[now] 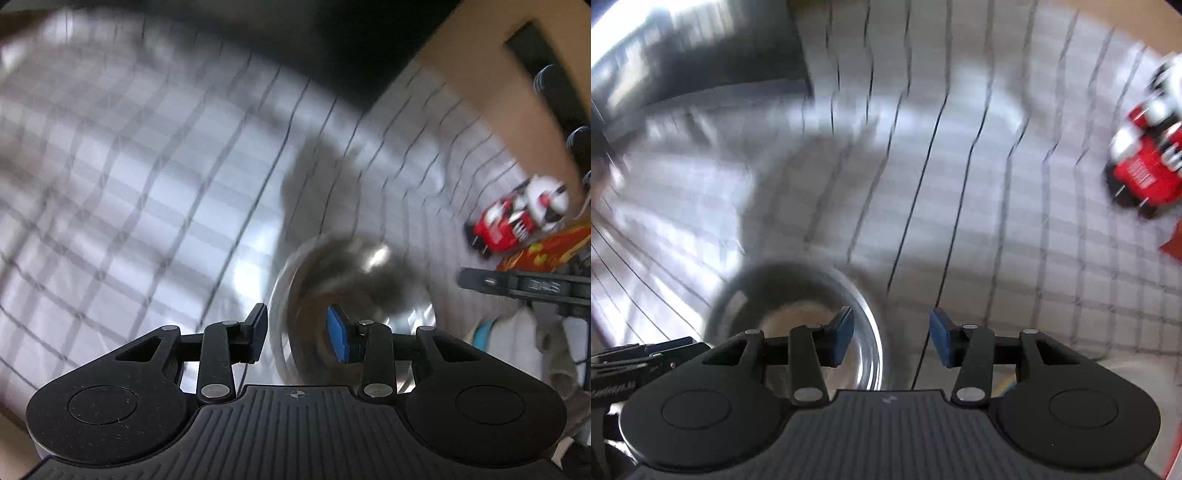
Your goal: Organize plates and bowls
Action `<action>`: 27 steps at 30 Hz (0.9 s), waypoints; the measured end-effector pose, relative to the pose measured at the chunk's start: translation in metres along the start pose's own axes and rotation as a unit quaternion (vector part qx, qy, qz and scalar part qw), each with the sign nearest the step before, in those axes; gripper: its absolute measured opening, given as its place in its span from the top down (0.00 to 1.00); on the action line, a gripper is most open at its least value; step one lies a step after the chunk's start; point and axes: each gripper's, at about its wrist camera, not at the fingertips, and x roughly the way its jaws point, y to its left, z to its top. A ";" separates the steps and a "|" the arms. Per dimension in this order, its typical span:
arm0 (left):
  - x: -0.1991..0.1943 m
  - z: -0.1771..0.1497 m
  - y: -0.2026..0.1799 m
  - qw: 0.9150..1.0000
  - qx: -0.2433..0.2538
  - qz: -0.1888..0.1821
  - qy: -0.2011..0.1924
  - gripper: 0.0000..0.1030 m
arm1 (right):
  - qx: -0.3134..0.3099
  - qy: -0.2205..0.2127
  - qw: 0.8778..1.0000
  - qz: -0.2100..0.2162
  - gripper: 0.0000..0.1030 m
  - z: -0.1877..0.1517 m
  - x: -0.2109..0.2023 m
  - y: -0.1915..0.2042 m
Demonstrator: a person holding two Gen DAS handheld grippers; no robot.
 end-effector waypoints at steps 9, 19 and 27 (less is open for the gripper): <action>-0.012 -0.005 -0.120 0.986 0.052 -0.159 -0.015 0.67 | -0.045 -0.152 0.985 -0.064 0.43 0.002 -0.106 -0.092; 0.034 -0.061 -0.241 0.976 0.216 0.003 0.012 0.67 | -0.059 -0.078 0.995 -0.018 0.43 -0.057 -0.066 -0.177; 0.073 -0.068 -0.230 0.983 0.170 0.027 0.068 0.67 | -0.041 -0.041 0.998 0.032 0.43 -0.070 -0.034 -0.194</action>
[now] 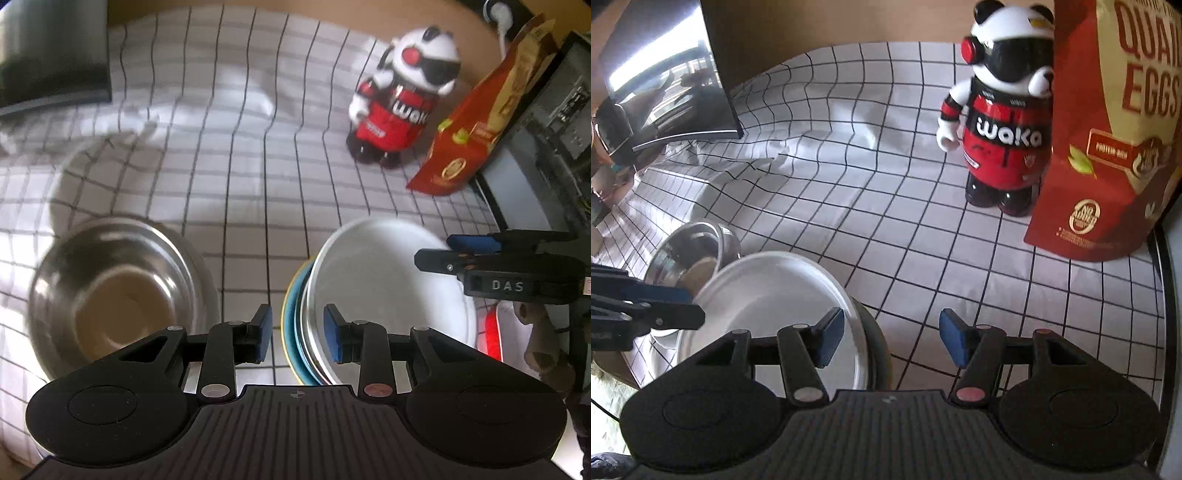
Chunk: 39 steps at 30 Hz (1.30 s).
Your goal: Organize plates and bowls
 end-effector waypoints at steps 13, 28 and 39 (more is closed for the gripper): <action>0.040 -0.007 0.022 0.996 -0.062 -0.064 0.027 0.62 | 0.164 0.111 0.975 0.104 0.43 -0.040 0.056 -0.026; 0.031 -0.023 0.034 0.991 -0.104 -0.075 0.038 0.61 | 0.124 0.125 0.976 0.127 0.40 -0.049 0.057 0.012; 0.001 -0.057 0.058 0.990 -0.121 -0.042 0.053 0.62 | 0.080 0.158 0.970 0.169 0.39 -0.066 0.055 0.054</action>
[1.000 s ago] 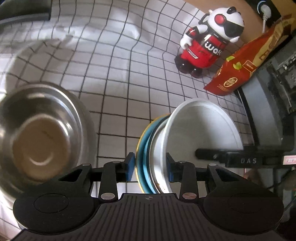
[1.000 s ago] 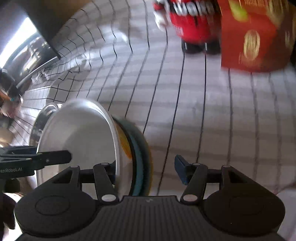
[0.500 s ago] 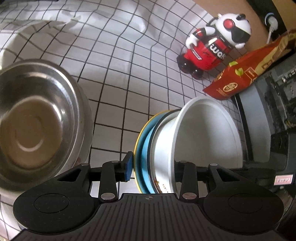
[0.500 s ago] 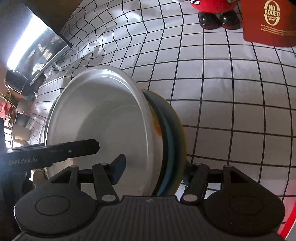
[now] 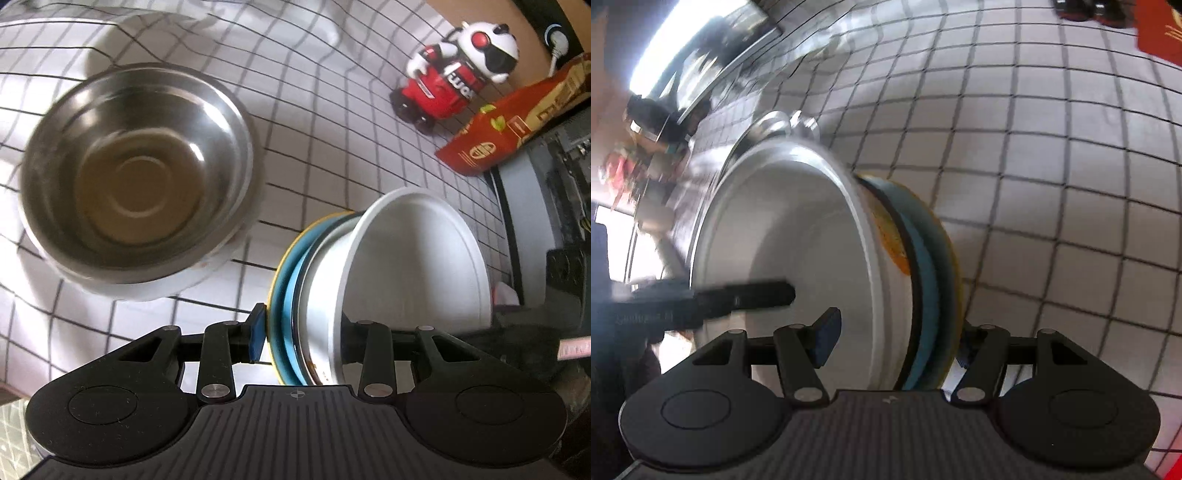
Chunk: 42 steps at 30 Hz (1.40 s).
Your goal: Organize plates and bowls
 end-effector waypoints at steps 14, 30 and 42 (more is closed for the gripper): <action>0.005 0.010 0.003 0.999 -0.004 -0.003 -0.033 0.60 | 0.012 -0.020 1.000 -0.008 0.39 0.000 -0.001 0.000; 0.003 0.009 0.011 1.000 0.009 -0.012 -0.011 0.70 | -0.044 -0.095 0.991 -0.089 0.39 0.008 -0.011 0.022; 0.005 0.012 0.027 0.998 0.018 -0.064 -0.003 0.68 | -0.001 -0.136 0.984 -0.113 0.39 0.007 -0.014 0.022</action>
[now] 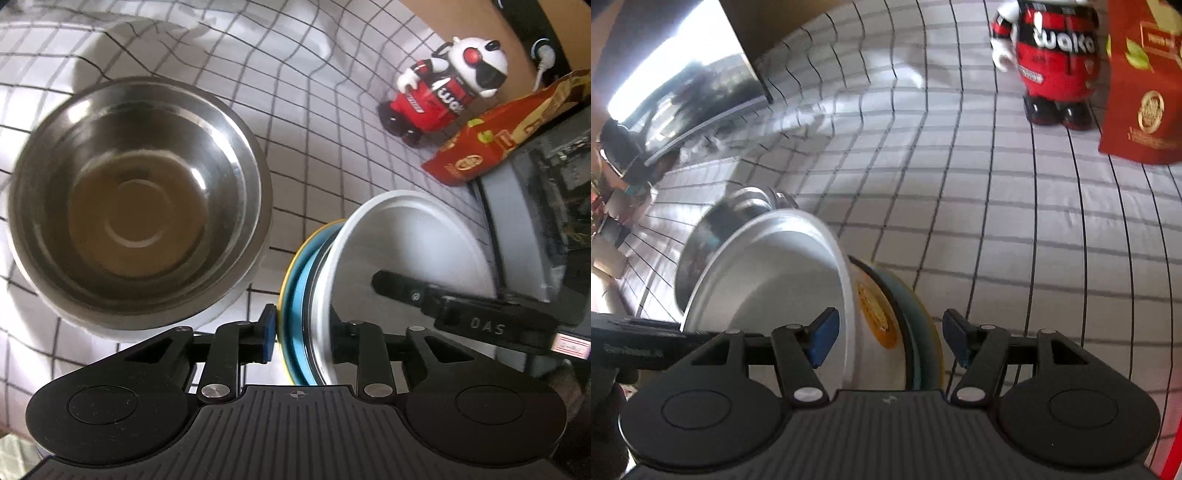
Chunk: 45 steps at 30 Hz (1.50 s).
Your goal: Organize plates and bowls
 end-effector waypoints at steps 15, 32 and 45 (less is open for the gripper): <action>0.019 0.015 -0.009 0.997 0.056 -0.014 0.047 0.61 | 0.103 0.067 0.991 0.047 0.39 -0.019 0.014 -0.019; 0.024 0.005 -0.018 0.997 0.044 0.016 0.058 0.54 | 0.078 0.106 0.985 0.110 0.38 -0.012 0.021 -0.019; 0.030 0.004 -0.012 0.999 0.022 -0.005 0.044 0.47 | 0.053 0.104 0.990 0.076 0.38 -0.009 0.021 -0.020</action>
